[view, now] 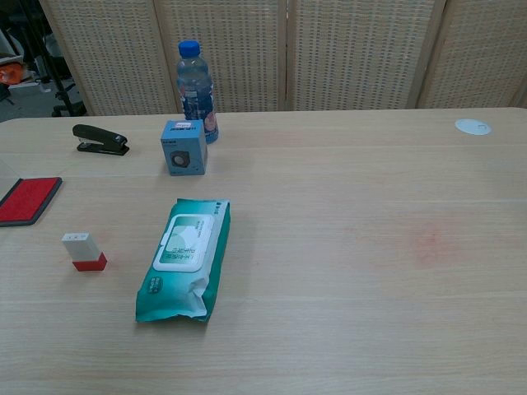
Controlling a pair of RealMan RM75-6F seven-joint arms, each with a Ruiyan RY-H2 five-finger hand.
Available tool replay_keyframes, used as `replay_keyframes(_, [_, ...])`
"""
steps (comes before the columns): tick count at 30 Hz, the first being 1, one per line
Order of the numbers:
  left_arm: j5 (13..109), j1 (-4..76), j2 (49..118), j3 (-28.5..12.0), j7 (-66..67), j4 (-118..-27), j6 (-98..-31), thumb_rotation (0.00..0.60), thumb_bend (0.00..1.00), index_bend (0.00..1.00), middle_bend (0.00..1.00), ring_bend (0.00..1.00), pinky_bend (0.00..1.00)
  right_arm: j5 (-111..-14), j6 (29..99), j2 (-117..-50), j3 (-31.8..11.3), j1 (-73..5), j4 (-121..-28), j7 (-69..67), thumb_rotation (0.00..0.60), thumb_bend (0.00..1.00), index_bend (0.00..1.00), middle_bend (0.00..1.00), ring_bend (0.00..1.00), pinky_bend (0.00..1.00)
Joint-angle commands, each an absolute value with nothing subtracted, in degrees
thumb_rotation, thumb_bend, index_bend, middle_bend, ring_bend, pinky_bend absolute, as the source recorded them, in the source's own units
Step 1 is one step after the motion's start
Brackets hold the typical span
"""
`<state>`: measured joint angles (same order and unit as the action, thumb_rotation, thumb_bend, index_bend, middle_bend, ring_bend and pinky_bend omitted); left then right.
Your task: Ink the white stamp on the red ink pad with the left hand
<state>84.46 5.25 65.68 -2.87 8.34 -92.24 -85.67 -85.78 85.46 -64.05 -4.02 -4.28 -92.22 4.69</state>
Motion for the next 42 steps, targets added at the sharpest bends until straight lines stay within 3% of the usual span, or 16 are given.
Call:
replay_keyframes(1, [84.37,5.40,65.75,-2.82,8.50,-92.24,-85.27,0.600,0.00,0.00,0.00,0.00,0.00,-85.32,85.20,-64.05,-4.14,-4.30,-92.15,4.60,0.600,0.00,0.00,0.00,0.00,0.00])
replay_keyframes(5, [83.41,5.47,66.16,-3.31,8.58,-92.33,-85.13,0.600,0.00,0.00,0.00,0.00,0.00,-85.35,85.27,-63.90,-4.18,-4.28,-92.28,4.43,0.600,0.00,0.00,0.00,0.00,0.00])
replay_keyframes(7, [82.89,5.38,66.73,-3.98,8.47,-92.31,-85.85,0.600,0.04,0.00,0.19,0.13,0.04,-85.43,85.34,-63.89,-4.15,-4.25,-92.34,4.40,0.600,0.00,0.00,0.00,0.00,0.00])
replay_keyframes(8, [82.44,5.30,67.20,-4.40,8.33,-92.26,-86.25,0.600,0.08,0.00,0.42,0.33,0.17,-85.47,85.35,-63.88,-4.13,-4.24,-92.34,4.39,0.600,0.00,0.00,0.00,0.00,0.00])
replay_keyframes(9, [82.06,5.35,67.51,-4.44,7.72,-92.40,-85.88,0.600,0.13,0.00,0.66,0.58,0.36,-85.49,85.35,-63.87,-4.10,-4.23,-92.33,4.38,0.600,0.00,0.00,0.00,0.00,0.00])
replay_keyframes(11, [81.76,5.75,67.78,-4.35,5.54,-92.75,-84.54,0.600,0.20,0.02,0.88,0.88,0.72,-85.48,85.29,-63.86,-4.05,-4.21,-92.32,4.27,0.600,0.00,0.00,0.00,0.00,0.00])
replay_keyframes(12, [81.90,6.00,68.35,-4.58,4.46,-92.43,-84.44,0.600,0.23,0.06,0.94,0.97,0.86,-85.48,85.28,-63.83,-4.04,-4.19,-92.38,4.17,0.600,0.00,0.00,0.00,0.00,0.00])
replay_keyframes(13, [82.51,6.23,68.99,-4.69,4.04,-91.70,-84.69,0.600,0.25,0.09,0.97,0.99,0.92,-85.49,85.31,-63.80,-4.05,-4.18,-92.42,4.11,0.600,0.00,0.00,0.00,0.00,0.00])
replay_keyframes(17, [82.78,7.85,69.02,-3.14,1.87,-92.08,-79.84,0.600,0.32,0.22,1.00,1.00,0.97,-85.50,85.47,-63.65,-4.13,-4.12,-92.58,3.74,0.600,0.00,0.00,0.00,0.00,0.00])
replay_keyframes(24, [79.94,12.18,69.20,-3.92,1.53,-95.35,-71.57,0.600,0.31,0.34,1.00,1.00,0.97,-85.48,85.28,-63.44,-4.10,-4.14,-92.73,3.20,0.600,0.00,0.00,0.00,0.00,0.00])
replay_keyframes(34, [71.25,18.38,70.16,-6.96,2.69,-99.81,-61.16,0.600,0.28,0.44,1.00,1.00,0.97,-85.17,84.45,-63.07,-4.10,-4.40,-92.76,2.36,0.600,0.00,0.00,0.00,0.00,0.00])
replay_keyframes(42, [66.06,21.00,73.56,-8.62,6.99,-98.14,-60.72,0.600,0.25,0.47,1.00,1.00,0.97,-84.67,84.07,-62.80,-4.22,-4.47,-92.86,1.78,0.600,0.00,0.00,0.00,0.00,0.00])
